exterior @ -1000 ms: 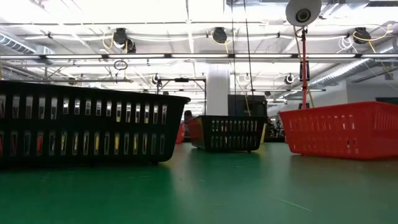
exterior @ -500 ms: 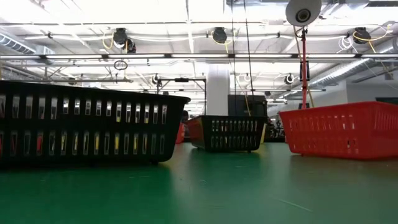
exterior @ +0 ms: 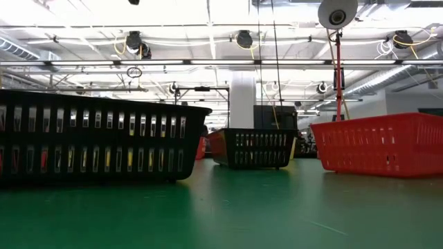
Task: Stack baskets by color
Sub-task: Stack the bottom right red bin on top of the top red bin
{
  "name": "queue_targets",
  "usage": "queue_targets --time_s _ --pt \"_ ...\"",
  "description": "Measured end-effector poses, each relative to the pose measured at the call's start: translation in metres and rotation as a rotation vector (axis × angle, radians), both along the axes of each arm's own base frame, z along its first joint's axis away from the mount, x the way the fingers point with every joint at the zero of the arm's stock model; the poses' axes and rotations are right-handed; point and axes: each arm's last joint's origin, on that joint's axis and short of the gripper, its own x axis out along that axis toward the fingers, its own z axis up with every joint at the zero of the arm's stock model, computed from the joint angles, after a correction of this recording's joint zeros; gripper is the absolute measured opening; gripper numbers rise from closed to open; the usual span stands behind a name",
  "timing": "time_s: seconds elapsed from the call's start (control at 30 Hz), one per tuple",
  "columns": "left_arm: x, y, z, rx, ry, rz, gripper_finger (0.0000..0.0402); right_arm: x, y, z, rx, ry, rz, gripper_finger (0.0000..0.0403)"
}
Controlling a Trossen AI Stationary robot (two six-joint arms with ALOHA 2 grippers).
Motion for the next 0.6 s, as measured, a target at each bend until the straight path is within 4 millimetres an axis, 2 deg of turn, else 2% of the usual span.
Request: queue_targets --time_s 0.3,0.6 --pt "0.0 0.0 -0.001 0.005 0.013 0.0 0.0019 0.019 0.005 -0.03 -0.021 0.284 0.03 0.0" --pt "-0.001 0.0 -0.003 0.041 0.029 -0.002 0.0004 0.034 0.02 -0.052 -0.009 0.581 0.051 0.0"
